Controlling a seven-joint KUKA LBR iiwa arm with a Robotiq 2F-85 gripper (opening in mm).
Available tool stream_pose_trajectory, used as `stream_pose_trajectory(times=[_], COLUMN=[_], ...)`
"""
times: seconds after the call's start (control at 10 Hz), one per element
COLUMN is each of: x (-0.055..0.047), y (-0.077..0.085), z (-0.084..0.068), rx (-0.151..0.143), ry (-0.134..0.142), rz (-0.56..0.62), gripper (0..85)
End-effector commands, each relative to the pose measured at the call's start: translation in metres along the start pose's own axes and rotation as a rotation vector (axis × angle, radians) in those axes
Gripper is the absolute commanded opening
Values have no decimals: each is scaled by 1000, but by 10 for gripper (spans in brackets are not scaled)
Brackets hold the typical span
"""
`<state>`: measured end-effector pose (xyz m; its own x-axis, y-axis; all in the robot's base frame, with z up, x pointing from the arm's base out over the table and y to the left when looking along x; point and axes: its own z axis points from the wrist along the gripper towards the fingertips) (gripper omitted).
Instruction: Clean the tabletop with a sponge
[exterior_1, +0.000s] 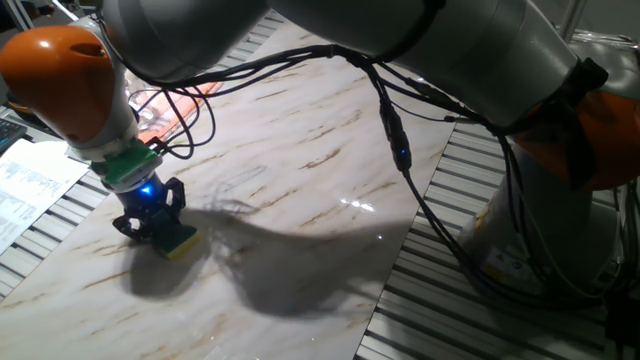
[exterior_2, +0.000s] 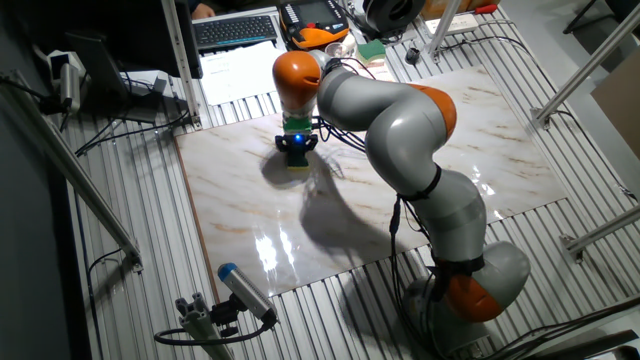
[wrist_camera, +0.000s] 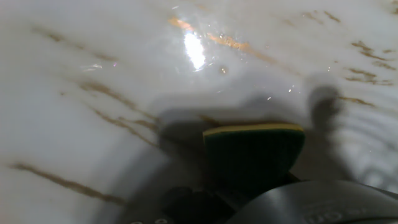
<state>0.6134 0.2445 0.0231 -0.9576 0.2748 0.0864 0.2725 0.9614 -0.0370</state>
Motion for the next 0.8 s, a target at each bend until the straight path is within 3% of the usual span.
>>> stream_pose_trajectory(times=[0.0,0.3,0.5,0.7], x=[1,12,20,25], y=[1,3,4,6], z=[-1,-5,-4,0], rx=[-2,10,59,72], ry=[1,1,-21,-34], rz=[1,1,-19,-29], gripper=[0,0,0,0])
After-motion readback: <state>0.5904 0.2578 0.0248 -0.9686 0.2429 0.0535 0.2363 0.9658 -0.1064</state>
